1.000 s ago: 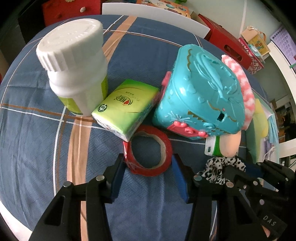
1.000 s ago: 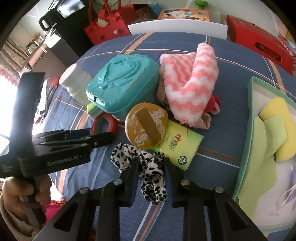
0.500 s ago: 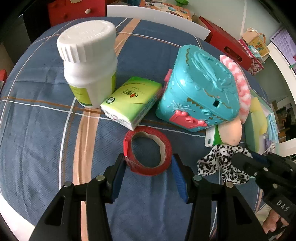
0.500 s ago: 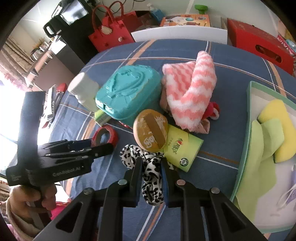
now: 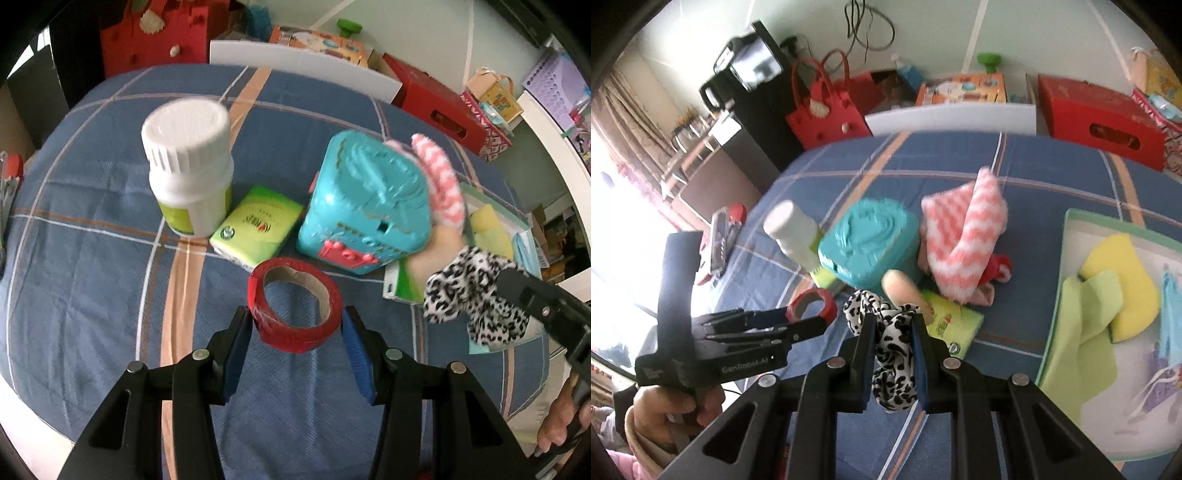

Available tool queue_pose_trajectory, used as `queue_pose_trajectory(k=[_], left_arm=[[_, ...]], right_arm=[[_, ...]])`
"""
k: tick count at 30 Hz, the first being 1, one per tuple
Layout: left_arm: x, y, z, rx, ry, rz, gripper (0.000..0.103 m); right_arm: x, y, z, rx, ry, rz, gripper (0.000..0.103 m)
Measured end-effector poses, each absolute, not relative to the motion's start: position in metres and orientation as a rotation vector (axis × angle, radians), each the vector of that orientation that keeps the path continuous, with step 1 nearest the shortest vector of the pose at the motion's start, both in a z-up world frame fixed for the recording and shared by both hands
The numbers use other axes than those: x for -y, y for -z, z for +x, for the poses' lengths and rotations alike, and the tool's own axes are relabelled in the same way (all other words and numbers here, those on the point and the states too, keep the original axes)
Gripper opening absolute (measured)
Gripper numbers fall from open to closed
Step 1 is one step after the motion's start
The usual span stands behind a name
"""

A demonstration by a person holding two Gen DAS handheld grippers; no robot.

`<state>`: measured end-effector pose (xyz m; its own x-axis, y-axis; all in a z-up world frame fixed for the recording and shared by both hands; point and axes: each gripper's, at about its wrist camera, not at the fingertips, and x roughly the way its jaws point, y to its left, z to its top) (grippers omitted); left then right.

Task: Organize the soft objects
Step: 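Carry the tape roll and scrunchie into the white tray and open both tools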

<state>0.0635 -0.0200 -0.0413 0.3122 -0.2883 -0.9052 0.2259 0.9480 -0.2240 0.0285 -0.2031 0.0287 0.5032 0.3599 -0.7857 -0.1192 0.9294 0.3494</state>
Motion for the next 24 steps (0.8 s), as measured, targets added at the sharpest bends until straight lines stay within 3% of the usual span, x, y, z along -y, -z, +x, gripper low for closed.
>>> queue_pose_trajectory(k=[13,24], left_arm=[[0.020,-0.023,0.051,-1.066,0.367,-0.024,0.051],[0.105,-0.061,0.053,-0.984,0.511,0.088,0.051]], right_arm=[[0.230,-0.058,0.019,-0.883,-0.194,0.327,0.020],[0.300,-0.063,0.006,-0.808,0.105,0.402,0.020]])
